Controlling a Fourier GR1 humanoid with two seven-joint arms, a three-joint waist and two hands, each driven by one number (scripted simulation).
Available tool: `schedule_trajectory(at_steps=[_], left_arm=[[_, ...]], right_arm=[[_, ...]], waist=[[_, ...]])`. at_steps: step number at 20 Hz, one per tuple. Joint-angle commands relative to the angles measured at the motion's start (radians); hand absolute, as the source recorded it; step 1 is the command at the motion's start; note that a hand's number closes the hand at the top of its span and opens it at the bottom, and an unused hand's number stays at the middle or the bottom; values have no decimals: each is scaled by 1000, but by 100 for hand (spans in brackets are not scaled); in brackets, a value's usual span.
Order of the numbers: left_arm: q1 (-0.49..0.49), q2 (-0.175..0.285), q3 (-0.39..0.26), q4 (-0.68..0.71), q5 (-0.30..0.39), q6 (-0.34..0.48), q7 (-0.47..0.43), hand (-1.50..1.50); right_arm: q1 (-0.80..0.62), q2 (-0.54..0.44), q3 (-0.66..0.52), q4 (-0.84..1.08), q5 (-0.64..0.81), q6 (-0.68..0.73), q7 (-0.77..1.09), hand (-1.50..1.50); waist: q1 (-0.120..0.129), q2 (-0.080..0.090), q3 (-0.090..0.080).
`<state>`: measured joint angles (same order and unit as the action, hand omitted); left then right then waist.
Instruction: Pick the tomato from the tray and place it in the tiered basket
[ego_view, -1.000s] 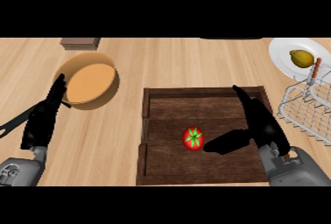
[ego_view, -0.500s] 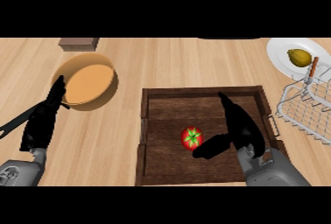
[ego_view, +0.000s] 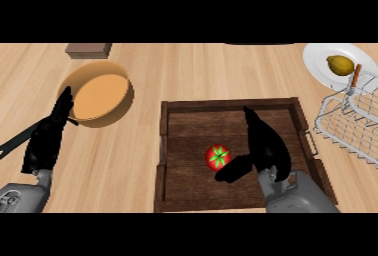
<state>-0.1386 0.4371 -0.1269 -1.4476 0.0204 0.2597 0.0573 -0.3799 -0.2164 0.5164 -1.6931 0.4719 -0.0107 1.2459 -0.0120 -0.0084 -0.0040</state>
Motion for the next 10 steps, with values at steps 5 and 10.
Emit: schedule_trajectory(at_steps=[5,10], left_arm=[[-33,9,34,24,-2,-12,1,0],[-1,7,39,24,-9,-15,-24,0]], right_arm=[[-2,118,-24,39,92,97,241,-150],[45,181,-74,-4,138,156,241,-150]], waist=[[0,4,1],[-7,0,1]])
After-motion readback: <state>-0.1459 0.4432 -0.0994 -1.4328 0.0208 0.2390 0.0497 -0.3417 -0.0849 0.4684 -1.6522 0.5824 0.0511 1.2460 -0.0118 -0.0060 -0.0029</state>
